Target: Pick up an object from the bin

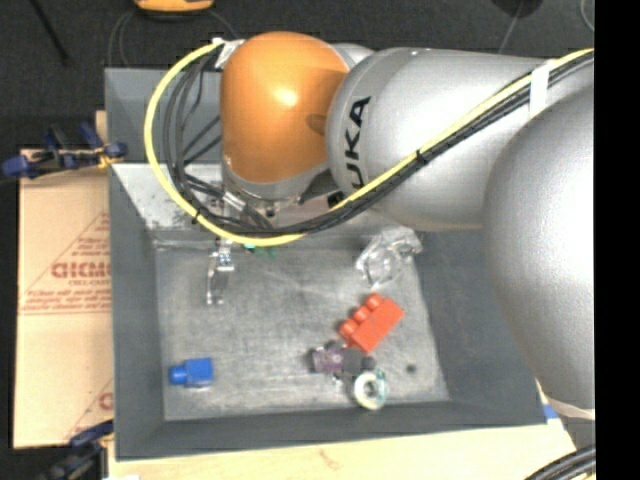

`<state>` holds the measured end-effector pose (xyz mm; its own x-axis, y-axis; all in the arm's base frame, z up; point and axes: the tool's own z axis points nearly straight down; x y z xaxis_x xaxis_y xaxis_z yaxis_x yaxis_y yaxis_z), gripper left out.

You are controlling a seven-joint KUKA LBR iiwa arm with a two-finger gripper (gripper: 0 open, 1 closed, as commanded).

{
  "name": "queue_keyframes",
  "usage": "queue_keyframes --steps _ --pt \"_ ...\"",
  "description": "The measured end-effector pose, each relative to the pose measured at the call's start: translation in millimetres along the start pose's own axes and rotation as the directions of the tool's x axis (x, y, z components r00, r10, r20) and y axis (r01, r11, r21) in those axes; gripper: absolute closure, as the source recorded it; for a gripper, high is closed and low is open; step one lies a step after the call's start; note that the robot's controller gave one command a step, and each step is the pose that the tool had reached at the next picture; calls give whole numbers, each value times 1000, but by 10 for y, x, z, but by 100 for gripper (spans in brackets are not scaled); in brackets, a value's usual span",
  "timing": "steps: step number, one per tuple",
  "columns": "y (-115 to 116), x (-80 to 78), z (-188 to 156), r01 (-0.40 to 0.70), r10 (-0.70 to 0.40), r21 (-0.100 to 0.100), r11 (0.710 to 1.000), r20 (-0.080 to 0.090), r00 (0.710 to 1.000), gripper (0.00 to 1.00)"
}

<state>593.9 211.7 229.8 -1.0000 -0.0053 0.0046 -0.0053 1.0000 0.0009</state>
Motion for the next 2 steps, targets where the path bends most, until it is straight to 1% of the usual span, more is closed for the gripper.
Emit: queue_keyframes --steps 1,2 --pt "163 778 1581 131 -131 -1 991 13 991 0" --pt "282 1133 1296 -54 54 -1 999 4 999 0"
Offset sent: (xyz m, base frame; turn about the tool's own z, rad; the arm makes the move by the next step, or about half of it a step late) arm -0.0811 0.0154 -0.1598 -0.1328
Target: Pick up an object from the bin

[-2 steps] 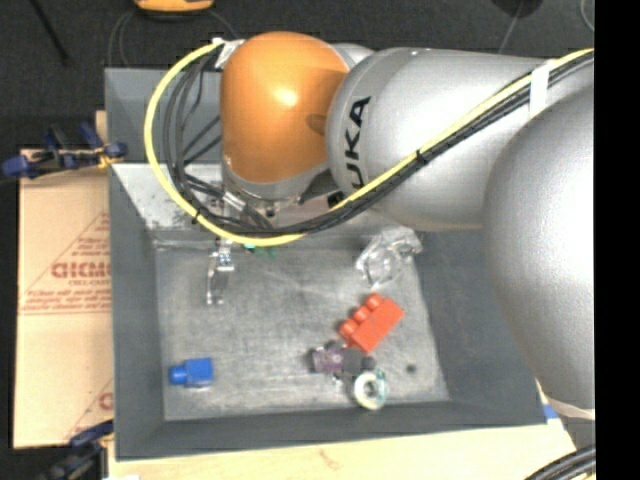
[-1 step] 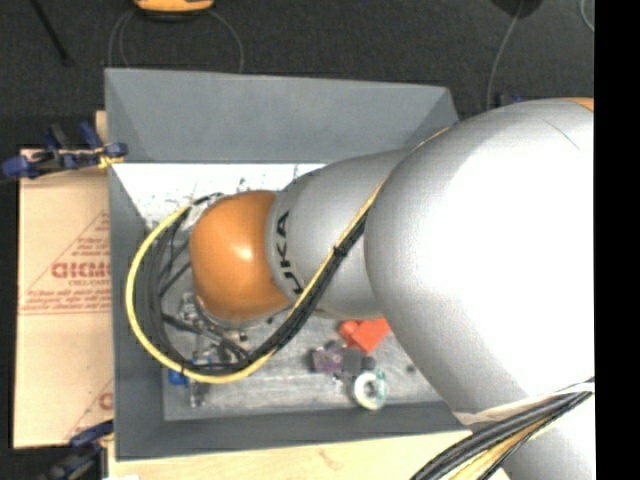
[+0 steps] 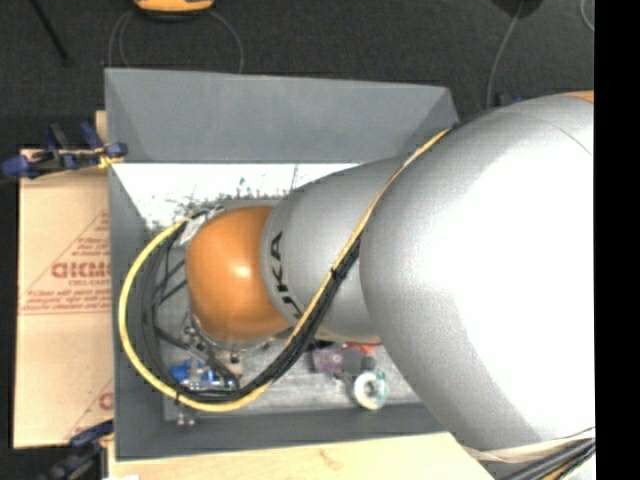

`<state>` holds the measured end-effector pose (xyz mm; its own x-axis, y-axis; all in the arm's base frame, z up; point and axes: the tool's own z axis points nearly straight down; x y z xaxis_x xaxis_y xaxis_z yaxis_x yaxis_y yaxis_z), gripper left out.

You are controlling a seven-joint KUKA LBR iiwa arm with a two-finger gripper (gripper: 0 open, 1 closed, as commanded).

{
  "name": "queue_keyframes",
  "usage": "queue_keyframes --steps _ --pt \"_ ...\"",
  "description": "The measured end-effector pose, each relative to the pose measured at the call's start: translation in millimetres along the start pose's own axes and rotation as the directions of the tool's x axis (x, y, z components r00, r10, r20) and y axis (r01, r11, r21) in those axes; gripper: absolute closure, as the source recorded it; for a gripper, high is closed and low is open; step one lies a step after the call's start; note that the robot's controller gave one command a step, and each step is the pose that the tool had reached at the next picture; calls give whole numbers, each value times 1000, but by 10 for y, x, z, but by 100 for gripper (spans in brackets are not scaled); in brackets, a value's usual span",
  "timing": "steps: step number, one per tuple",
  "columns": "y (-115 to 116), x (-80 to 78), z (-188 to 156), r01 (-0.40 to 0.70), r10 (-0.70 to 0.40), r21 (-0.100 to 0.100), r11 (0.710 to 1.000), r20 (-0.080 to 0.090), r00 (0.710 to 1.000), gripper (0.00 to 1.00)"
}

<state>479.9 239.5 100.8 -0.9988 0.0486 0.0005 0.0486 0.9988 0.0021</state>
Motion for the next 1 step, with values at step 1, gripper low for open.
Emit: queue_keyframes --steps 1 --pt "-290 -1 10 -144 144 3 990 -1 990 0"
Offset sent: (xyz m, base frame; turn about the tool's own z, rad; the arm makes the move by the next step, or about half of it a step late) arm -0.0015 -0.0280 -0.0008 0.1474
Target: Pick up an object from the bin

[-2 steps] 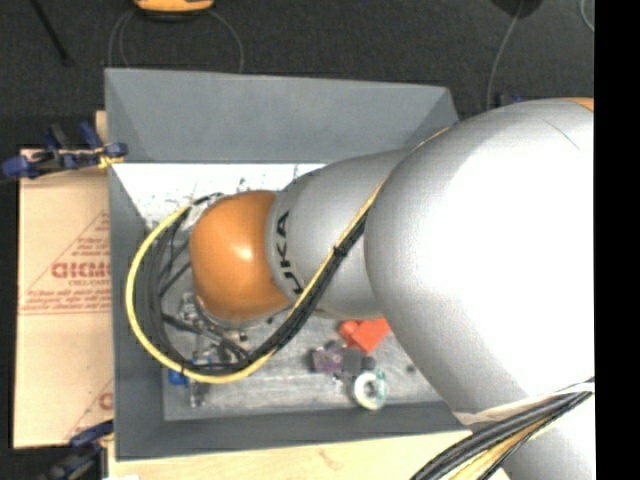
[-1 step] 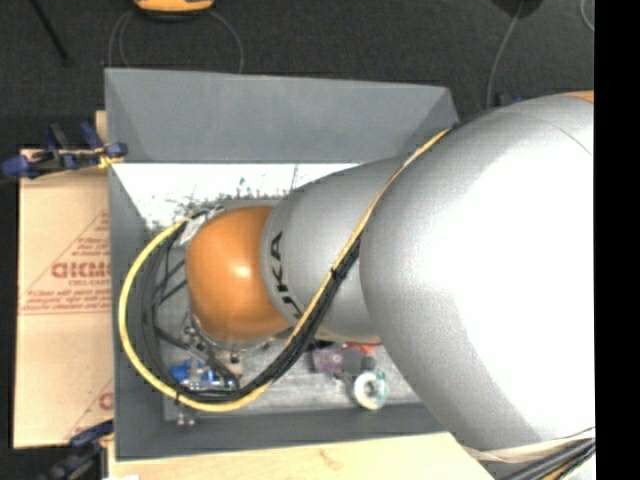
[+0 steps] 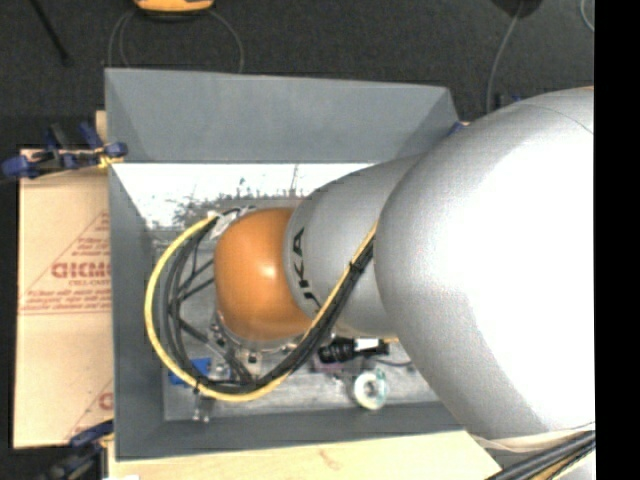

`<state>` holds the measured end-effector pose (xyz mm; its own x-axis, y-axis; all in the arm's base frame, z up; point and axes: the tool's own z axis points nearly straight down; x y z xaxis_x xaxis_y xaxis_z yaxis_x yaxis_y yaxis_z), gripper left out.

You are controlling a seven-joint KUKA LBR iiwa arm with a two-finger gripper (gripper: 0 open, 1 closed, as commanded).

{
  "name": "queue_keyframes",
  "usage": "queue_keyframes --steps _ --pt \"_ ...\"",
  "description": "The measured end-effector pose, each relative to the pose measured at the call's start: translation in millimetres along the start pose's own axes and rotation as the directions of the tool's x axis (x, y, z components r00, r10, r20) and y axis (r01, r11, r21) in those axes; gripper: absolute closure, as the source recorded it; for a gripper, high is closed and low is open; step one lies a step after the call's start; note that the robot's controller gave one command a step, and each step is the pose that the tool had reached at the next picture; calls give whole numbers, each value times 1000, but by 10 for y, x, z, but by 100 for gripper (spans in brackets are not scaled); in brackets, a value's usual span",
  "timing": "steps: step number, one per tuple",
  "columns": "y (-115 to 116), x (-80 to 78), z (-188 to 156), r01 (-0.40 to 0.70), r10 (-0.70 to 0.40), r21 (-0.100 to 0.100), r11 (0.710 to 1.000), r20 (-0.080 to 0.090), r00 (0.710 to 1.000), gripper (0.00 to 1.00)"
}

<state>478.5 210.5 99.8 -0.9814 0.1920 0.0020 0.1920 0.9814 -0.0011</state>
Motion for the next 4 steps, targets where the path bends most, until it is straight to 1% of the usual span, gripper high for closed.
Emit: queue_keyframes --steps 1,2,3,4 --pt "212 1 256 243 -243 -2 970 16 970 0" --pt "211 -22 240 239 -239 -2 971 9 971 0" --pt "224 -35 223 237 -237 -6 972 14 972 100" --pt "228 -56 -410 232 -232 -4 973 9 973 100"
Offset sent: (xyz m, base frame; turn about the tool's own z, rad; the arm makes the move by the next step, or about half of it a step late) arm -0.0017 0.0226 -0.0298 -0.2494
